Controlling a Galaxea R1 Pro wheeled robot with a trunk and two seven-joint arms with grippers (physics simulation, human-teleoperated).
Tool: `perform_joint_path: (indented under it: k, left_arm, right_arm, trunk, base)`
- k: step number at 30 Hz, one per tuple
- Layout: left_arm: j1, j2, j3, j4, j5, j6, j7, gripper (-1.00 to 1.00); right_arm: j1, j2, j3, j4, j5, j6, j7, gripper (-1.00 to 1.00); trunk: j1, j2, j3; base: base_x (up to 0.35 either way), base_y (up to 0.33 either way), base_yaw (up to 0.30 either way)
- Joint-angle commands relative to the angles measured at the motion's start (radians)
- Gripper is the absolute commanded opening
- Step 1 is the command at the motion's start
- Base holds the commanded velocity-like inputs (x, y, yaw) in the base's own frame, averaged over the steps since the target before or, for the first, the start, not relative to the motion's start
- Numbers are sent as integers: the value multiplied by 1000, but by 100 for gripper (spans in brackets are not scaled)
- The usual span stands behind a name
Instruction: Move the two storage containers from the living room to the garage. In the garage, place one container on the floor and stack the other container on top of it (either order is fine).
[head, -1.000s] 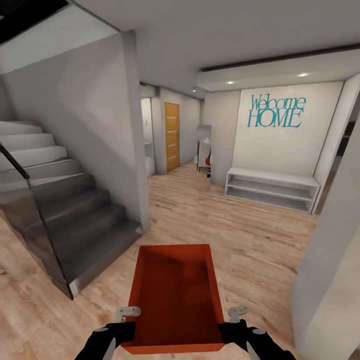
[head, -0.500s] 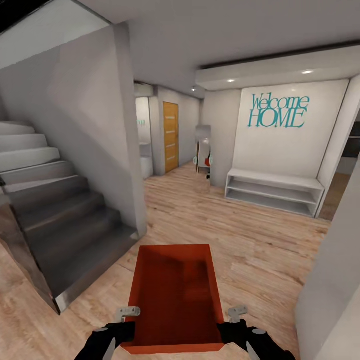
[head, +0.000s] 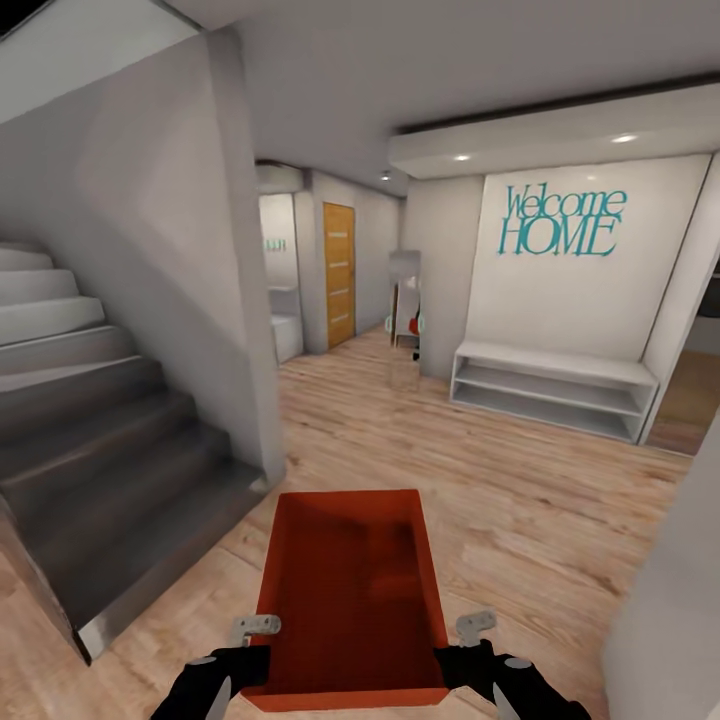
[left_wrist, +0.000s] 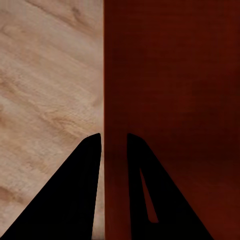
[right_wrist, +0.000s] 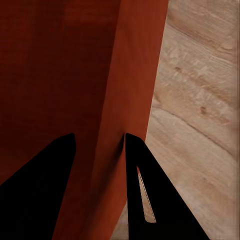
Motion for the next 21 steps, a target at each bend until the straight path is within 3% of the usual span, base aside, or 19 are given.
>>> perform_joint_path:
  k: [1,21]
  left_arm:
    - [-1,15,9,0,-28,6,20,-100]
    - [-1,15,9,0,-28,-5,20,-100]
  right_arm:
    - [0,-1,20,-5,-12,-15,80,-100]
    - [0,-1,20,-5,-12,-15,80,-100]
  trunk:
    - [1,-1,-2]
    - [1,-1,-2]
  base:
    - [325,-89,0]
    - [325,-89,0]
